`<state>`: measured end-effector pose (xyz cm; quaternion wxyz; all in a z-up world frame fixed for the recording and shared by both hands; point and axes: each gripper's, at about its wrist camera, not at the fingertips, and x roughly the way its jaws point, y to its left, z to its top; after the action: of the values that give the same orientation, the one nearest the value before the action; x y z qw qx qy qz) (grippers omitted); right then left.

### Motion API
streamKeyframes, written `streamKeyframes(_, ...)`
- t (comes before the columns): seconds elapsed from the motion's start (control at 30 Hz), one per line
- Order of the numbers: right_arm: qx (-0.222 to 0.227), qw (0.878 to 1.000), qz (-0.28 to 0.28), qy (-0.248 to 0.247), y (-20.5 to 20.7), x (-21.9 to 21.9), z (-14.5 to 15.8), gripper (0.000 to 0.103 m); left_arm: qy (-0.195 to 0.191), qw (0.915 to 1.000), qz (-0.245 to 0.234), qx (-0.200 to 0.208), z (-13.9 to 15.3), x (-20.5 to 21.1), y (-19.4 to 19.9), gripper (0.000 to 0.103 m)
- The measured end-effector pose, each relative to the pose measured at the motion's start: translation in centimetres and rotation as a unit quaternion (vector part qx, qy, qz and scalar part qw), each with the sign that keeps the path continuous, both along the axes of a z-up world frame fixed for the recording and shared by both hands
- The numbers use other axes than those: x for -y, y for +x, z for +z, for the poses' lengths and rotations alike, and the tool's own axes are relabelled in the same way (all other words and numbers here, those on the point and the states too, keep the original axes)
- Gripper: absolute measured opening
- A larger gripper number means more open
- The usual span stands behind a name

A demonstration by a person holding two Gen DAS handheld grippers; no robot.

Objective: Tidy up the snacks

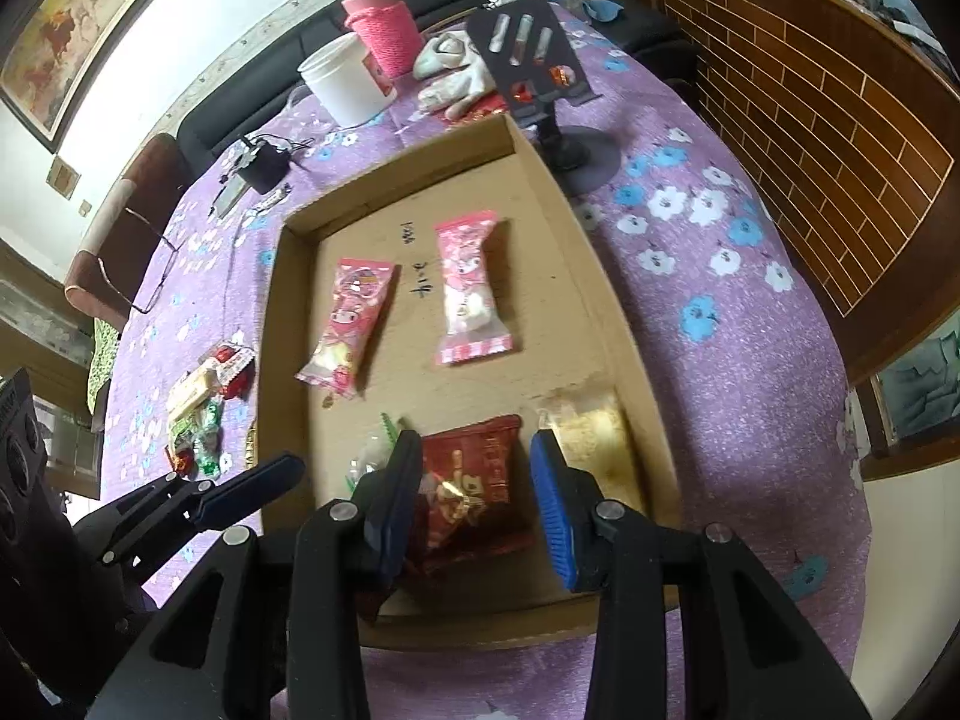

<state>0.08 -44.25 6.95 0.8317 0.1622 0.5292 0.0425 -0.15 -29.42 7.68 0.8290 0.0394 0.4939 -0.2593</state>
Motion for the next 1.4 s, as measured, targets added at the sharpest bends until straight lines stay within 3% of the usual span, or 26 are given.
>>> streamKeyframes(0.7,0.015,0.998,0.056,0.005,0.4,-7.6,0.6,0.036,-0.011,0.9938,0.111,-0.006,0.3,-11.4,0.4,0.039)
streamKeyframes(0.9,0.015,0.997,0.07,0.003,1.0,-10.1,0.7,0.036,-0.016,0.9851,0.17,-0.016,-0.6,-16.4,0.1,0.039)
streamKeyframes(1.13,0.015,0.995,0.101,-0.002,1.6,-13.8,0.8,0.036,-0.014,0.9613,0.27,-0.054,-3.6,-23.3,-0.3,0.04)
streamKeyframes(1.27,0.015,0.993,0.114,-0.012,1.5,-15.0,0.7,0.036,-0.007,0.9559,0.285,-0.069,-4.9,-24.0,0.6,0.04)
streamKeyframes(1.4,0.012,0.993,0.115,-0.015,1.4,-15.0,0.5,0.036,0.009,0.9529,0.296,-0.065,-5.2,-23.8,1.8,0.065)
